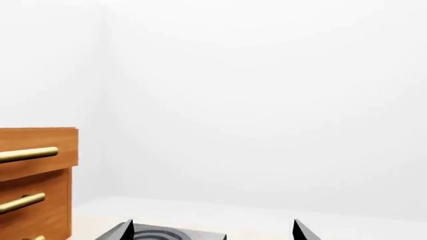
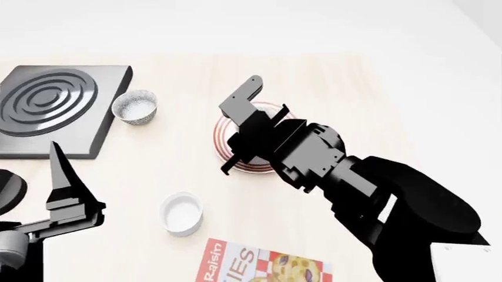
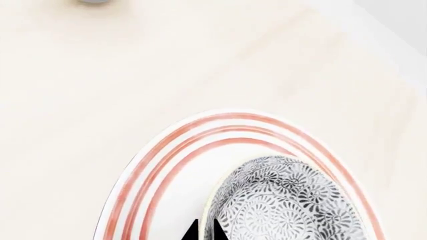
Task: Pick the akita bowl next to the cookies box and place it on the plate.
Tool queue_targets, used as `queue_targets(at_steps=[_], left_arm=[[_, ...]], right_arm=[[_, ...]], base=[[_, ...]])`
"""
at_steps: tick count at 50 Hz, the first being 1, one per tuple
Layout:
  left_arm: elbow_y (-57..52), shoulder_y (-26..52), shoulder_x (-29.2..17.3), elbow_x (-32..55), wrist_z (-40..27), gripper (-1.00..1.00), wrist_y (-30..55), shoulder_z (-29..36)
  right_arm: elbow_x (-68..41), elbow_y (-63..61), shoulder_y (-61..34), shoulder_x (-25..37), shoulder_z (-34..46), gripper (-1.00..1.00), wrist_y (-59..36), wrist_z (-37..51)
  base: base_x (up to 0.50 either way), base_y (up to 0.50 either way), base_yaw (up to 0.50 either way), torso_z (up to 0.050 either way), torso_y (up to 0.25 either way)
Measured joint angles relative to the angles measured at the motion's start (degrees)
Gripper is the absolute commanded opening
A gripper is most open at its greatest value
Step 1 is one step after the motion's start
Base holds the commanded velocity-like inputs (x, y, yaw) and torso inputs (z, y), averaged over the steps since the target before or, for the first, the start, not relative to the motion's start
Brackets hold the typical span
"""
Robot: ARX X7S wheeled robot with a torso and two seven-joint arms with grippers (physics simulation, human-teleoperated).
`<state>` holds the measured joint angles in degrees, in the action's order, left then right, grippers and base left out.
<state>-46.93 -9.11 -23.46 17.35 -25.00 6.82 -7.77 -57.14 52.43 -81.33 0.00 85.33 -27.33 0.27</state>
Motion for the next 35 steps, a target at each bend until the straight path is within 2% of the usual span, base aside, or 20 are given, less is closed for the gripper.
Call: queue_targets(at_steps=[4, 5, 24, 35], left_arm=[[0.0, -0.1, 0.1, 0.2, -0.1, 1.0, -0.3, -0.2], [0.0, -0.1, 0.1, 0.2, -0.2, 1.0, -0.3, -0.2], [0.0, -0.2, 0.2, 0.7, -0.6, 1.0, -0.9, -0.5], [0.1, -0.2, 0.1, 0.8, -0.8, 1.0, -1.0, -0.4]], right_arm=[[0.1, -0.1, 0.1, 0.0, -0.1, -1.0, 0.0, 0.2], [0.1, -0.1, 0.1, 0.0, -0.2, 1.0, 0.0, 0.2], [-1.0, 1.4, 0.8, 0.0, 1.7, 1.0, -0.3, 1.3], [-4.9, 2.7, -4.1, 0.0, 1.0, 1.0, 1.1, -0.3]], base=[[0.0, 0.0, 0.0, 0.0, -0.004], [0.0, 0.0, 0.0, 0.0, 0.0], [0.0, 0.0, 0.0, 0.0, -0.001], [0.0, 0.0, 0.0, 0.0, 0.0]])
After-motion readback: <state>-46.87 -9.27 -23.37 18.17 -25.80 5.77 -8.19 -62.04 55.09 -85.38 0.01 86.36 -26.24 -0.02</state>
